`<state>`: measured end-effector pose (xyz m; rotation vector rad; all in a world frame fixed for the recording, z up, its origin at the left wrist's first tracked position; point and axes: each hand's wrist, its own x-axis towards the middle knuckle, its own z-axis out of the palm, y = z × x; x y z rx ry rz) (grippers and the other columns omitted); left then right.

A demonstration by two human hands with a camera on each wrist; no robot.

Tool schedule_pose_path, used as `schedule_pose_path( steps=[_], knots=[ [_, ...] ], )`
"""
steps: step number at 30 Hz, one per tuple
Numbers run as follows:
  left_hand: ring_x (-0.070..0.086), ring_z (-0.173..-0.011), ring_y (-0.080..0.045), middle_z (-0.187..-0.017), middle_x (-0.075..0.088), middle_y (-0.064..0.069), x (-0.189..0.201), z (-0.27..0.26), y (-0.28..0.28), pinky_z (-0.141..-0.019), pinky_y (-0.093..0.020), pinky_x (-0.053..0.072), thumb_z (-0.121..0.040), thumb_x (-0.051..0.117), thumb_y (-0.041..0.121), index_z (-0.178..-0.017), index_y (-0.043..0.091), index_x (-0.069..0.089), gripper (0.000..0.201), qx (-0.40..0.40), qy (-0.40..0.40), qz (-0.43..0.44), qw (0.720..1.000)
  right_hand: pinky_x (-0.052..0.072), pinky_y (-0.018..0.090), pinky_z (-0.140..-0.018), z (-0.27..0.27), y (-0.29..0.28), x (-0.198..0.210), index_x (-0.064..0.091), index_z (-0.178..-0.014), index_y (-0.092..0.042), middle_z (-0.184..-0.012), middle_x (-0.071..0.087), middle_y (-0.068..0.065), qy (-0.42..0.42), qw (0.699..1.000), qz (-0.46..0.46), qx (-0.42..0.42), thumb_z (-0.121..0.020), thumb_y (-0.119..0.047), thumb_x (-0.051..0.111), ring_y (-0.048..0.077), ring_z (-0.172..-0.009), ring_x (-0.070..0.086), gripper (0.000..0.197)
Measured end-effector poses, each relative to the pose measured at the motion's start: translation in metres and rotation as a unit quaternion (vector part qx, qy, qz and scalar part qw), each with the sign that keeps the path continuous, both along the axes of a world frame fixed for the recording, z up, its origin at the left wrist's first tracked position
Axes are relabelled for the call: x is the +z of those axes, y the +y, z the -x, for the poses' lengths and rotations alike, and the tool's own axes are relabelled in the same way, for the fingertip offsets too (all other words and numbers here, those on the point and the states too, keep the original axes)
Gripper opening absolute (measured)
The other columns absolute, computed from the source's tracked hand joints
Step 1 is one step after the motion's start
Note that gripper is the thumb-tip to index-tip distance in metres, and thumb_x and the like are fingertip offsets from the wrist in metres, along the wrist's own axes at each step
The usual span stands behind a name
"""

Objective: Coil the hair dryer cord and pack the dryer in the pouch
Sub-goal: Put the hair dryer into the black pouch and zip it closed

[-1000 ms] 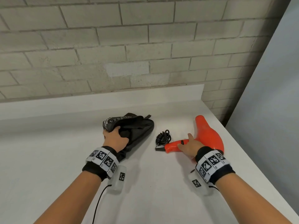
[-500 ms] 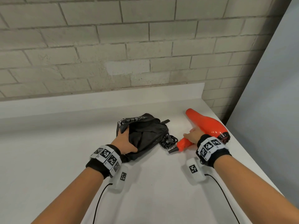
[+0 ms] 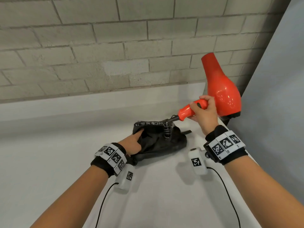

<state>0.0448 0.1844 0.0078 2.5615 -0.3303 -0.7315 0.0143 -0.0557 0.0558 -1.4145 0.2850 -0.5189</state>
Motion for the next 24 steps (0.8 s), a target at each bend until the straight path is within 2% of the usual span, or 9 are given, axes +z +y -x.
schedule_pose_path(
  steps=[3, 5, 7, 9, 12, 14, 18, 21, 24],
  knots=[
    [0.044, -0.123, -0.028, -0.145, 0.036, -0.011, 0.004, 0.002, -0.008, -0.095, -0.027, 0.04, -0.082, 0.046, 0.004, -0.146, 0.03, 0.007, 0.08, -0.02, 0.026, 0.007, 0.999, 0.057, 0.038, -0.069, 0.005, 0.005, -0.009, 0.043, -0.094, -0.031, -0.095, 0.042, -0.007, -0.024, 0.999, 0.037, 0.013, -0.08, -0.002, 0.063, 0.022, -0.099, 0.049, 0.038],
    [0.047, -0.115, -0.026, -0.142, 0.039, -0.012, 0.005, 0.0, -0.01, -0.087, -0.026, 0.042, -0.08, 0.048, 0.004, -0.146, 0.029, 0.008, 0.081, -0.009, 0.035, 0.024, 0.999, 0.054, 0.051, -0.08, 0.011, 0.007, -0.018, 0.045, -0.088, -0.04, -0.099, 0.042, -0.004, -0.019, 0.998, 0.064, 0.02, -0.073, -0.008, 0.069, 0.024, -0.1, 0.048, 0.042],
    [0.049, -0.108, -0.026, -0.138, 0.043, -0.013, 0.004, -0.002, -0.01, -0.082, -0.027, 0.044, -0.079, 0.049, 0.004, -0.146, 0.028, 0.009, 0.082, 0.011, 0.037, 0.048, 0.998, 0.049, 0.052, -0.09, 0.019, 0.008, -0.024, 0.047, -0.084, -0.044, -0.103, 0.042, 0.0, -0.01, 0.994, 0.096, 0.042, -0.065, -0.014, 0.071, 0.022, -0.096, 0.046, 0.042],
    [0.051, -0.095, -0.024, -0.13, 0.047, -0.015, 0.005, -0.004, -0.01, -0.068, -0.026, 0.044, -0.079, 0.049, 0.003, -0.145, 0.026, 0.012, 0.079, 0.027, 0.04, 0.073, 0.996, 0.047, 0.044, -0.088, 0.024, 0.008, -0.029, 0.048, -0.083, -0.04, -0.104, 0.042, 0.003, -0.015, 0.987, 0.139, 0.078, -0.068, -0.004, 0.071, 0.017, -0.09, 0.045, 0.045],
    [0.05, -0.092, -0.023, -0.129, 0.047, -0.015, 0.007, -0.006, -0.013, -0.061, -0.025, 0.042, -0.079, 0.048, 0.002, -0.144, 0.026, 0.018, 0.076, 0.03, 0.047, 0.097, 0.994, 0.04, 0.014, -0.081, 0.028, 0.011, -0.035, 0.049, -0.082, -0.033, -0.101, 0.041, 0.003, -0.02, 0.97, 0.223, 0.095, -0.07, 0.004, 0.07, 0.005, -0.083, 0.045, 0.044],
    [0.05, -0.097, -0.023, -0.13, 0.047, -0.013, 0.007, -0.008, -0.013, -0.065, -0.025, 0.046, -0.079, 0.048, 0.0, -0.141, 0.028, 0.029, 0.07, 0.013, 0.053, 0.119, 0.991, 0.036, 0.004, -0.076, 0.029, 0.012, -0.038, 0.048, -0.079, -0.03, -0.096, 0.038, -0.005, -0.01, 0.959, 0.27, 0.089, -0.07, 0.002, 0.071, -0.001, -0.082, 0.044, 0.041],
    [0.056, -0.091, -0.019, -0.104, 0.058, -0.009, 0.013, -0.016, -0.01, -0.084, -0.031, 0.049, -0.076, 0.064, 0.001, -0.112, 0.019, 0.062, 0.041, 0.058, -0.001, 0.209, 0.976, 0.037, 0.01, -0.072, 0.025, 0.007, -0.046, 0.047, -0.074, -0.03, -0.091, 0.038, -0.014, 0.002, 0.936, 0.327, 0.126, -0.069, 0.004, 0.069, 0.003, -0.078, 0.045, 0.041],
    [0.057, -0.09, -0.017, -0.099, 0.061, -0.008, 0.022, -0.024, -0.008, -0.081, -0.022, 0.046, -0.071, 0.072, 0.003, -0.111, 0.008, 0.063, 0.042, 0.125, -0.068, 0.241, 0.96, 0.037, 0.005, -0.072, 0.023, 0.004, -0.054, 0.05, -0.076, -0.023, -0.092, 0.041, -0.008, 0.006, 0.913, 0.378, 0.157, -0.07, 0.006, 0.067, 0.003, -0.078, 0.046, 0.034],
    [0.056, -0.106, -0.026, -0.116, 0.056, -0.01, 0.03, -0.033, -0.006, -0.089, -0.026, 0.043, -0.073, 0.066, -0.001, -0.119, 0.002, 0.056, 0.047, 0.119, -0.135, 0.222, 0.958, 0.039, 0.01, -0.07, 0.022, 0.003, -0.061, 0.05, -0.076, -0.026, -0.092, 0.044, -0.005, 0.009, 0.883, 0.427, 0.193, -0.071, 0.007, 0.064, 0.006, -0.073, 0.046, 0.036]
  ],
)
